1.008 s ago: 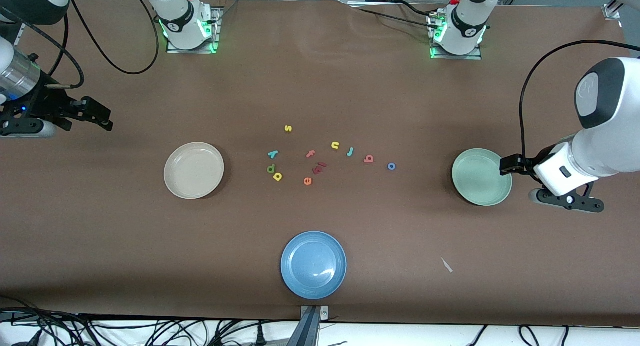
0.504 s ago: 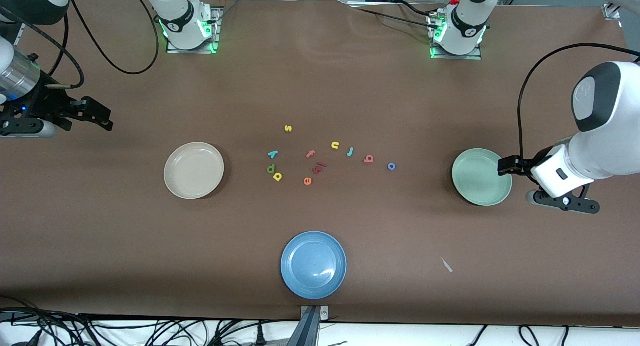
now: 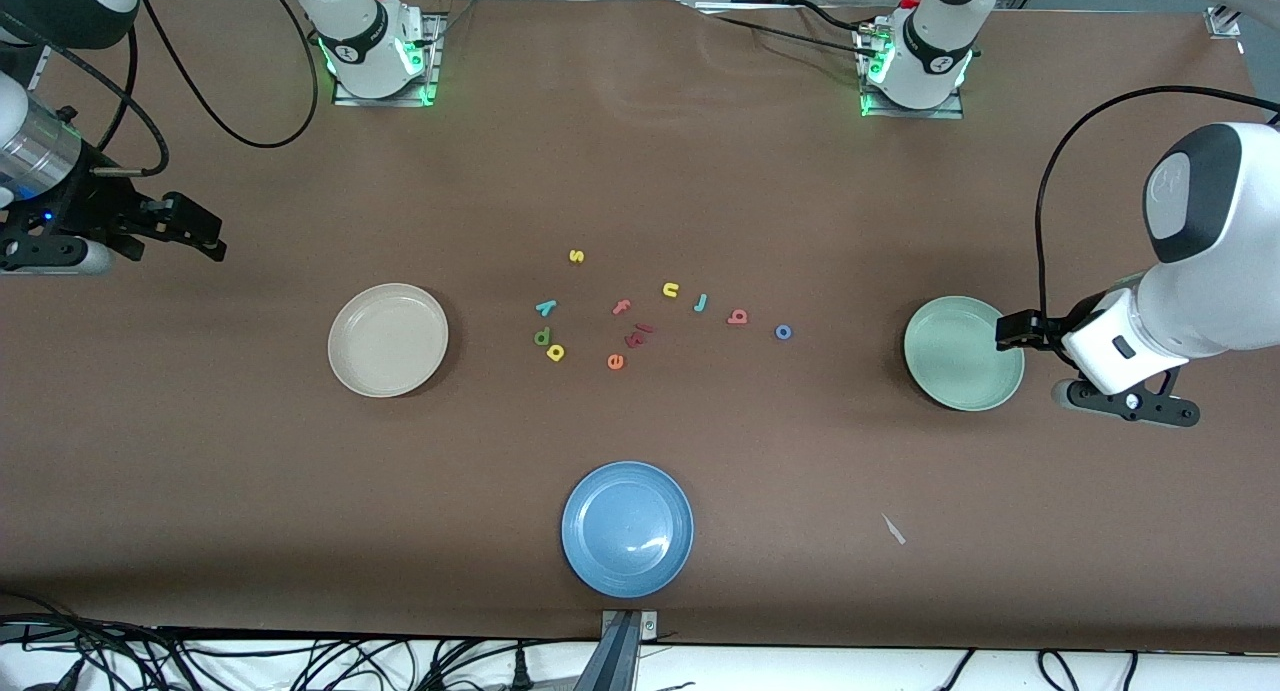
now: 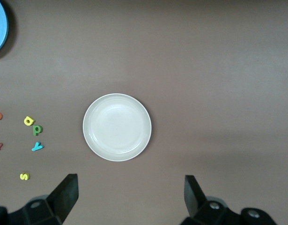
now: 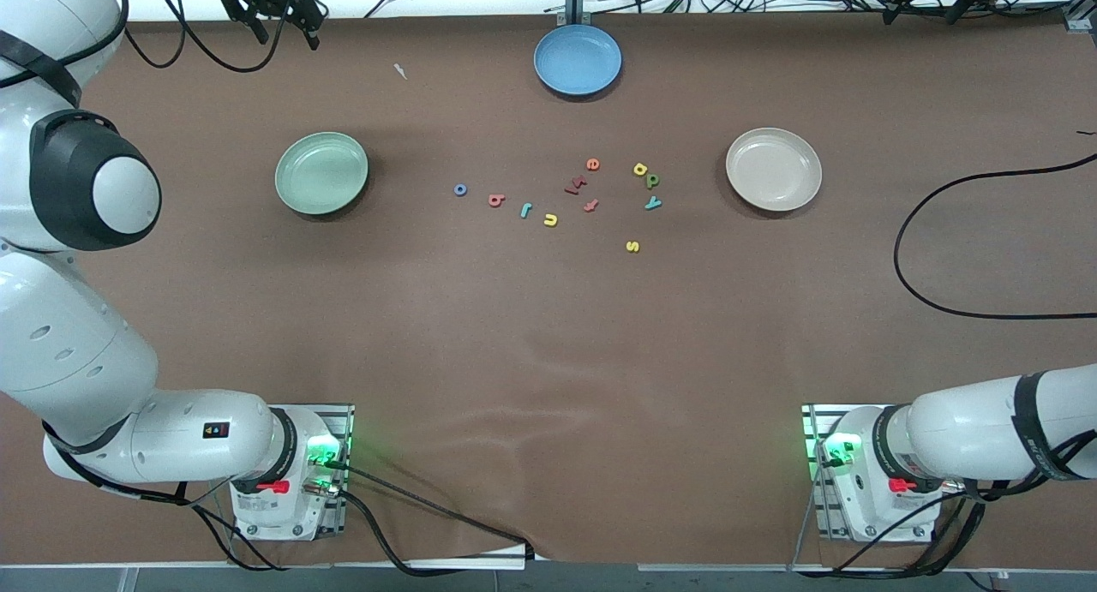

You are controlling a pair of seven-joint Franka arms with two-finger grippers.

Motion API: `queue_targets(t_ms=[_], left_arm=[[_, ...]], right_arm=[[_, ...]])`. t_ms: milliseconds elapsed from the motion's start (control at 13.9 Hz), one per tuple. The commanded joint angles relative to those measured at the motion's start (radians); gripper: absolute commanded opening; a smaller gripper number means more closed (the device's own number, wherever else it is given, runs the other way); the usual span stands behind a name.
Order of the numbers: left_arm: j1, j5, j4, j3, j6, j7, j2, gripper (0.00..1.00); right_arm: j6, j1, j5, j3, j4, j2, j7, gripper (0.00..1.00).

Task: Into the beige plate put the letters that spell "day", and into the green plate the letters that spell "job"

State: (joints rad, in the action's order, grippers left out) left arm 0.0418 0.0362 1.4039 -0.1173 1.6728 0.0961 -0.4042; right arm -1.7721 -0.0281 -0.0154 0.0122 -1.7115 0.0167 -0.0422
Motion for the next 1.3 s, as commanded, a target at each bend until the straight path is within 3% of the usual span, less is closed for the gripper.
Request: queue_targets(t_ms=[0, 288, 504, 648, 864, 1224], left_arm=[[0.004, -0.035, 0.007, 0.002, 0.012, 0.019, 0.007, 1.00], [-0.019, -0.036, 0.021, 0.001, 0.010, -0.033, -0.013, 1.00], [-0.086, -0.039, 0.087, -0.001, 0.015, -0.154, -0.024, 1.00], [-0.099, -0.152, 0.108, -0.001, 0.027, -0.229, -0.042, 1.00], [-0.137, -0.191, 0.190, -0.002, 0.119, -0.349, -0.047, 1.00], [-0.207, -0.193, 0.315, -0.007, 0.304, -0.539, -0.048, 1.00]], right_arm=[[0.022, -0.001, 0.014, 0.002, 0.018, -0.001, 0.001, 1.00], [0.017, -0.001, 0.009, 0.002, 0.018, 0.000, -0.005, 1.00], [0.011, -0.003, 0.034, 0.003, 0.026, 0.031, -0.004, 1.00], [0.023, -0.028, 0.026, 0.005, 0.020, 0.052, -0.007, 1.00], [0.017, -0.113, 0.022, 0.005, 0.018, 0.109, -0.033, 1.00], [-0.081, -0.222, 0.006, 0.005, 0.016, 0.241, -0.240, 1.00]])
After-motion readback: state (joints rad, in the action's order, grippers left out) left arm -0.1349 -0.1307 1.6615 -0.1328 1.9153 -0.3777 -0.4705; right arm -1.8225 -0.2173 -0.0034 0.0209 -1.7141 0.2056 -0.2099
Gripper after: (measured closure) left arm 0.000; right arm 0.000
